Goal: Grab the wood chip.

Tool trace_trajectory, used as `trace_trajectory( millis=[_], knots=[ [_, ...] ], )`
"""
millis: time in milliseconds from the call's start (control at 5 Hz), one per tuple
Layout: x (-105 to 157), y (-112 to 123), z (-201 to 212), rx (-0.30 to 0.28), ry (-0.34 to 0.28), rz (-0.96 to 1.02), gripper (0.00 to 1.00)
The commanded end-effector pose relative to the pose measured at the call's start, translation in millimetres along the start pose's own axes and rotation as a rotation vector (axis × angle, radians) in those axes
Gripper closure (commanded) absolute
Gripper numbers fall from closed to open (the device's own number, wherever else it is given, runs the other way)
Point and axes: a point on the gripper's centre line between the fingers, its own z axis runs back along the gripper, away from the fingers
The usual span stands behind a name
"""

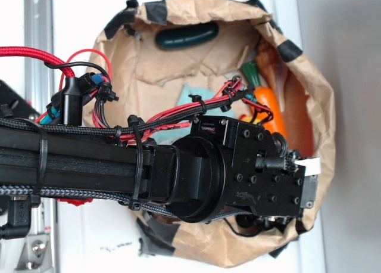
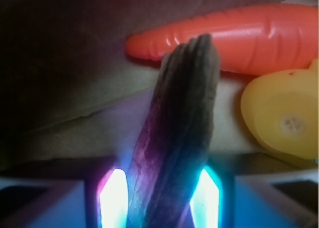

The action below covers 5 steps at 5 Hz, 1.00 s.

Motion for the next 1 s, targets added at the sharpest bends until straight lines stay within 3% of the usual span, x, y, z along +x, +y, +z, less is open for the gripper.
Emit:
trace_trajectory(
  millis=[0,200,400,600,800],
  knots=[
    [-1.8,40.0,65.2,0.038,-0.039,-0.051,1.00],
    [-18.5,64.2,116.5,0.005,-0.060,-0.162,1.00],
    [-25.3,67.4,158.8,0.011,-0.047,-0.214,1.00],
    [-42.3,79.5,184.8,0.001,-0.093,-0.202,1.00],
    [-42.9,83.6,190.5,0.000,-0.095,-0.191,1.00]
  ],
)
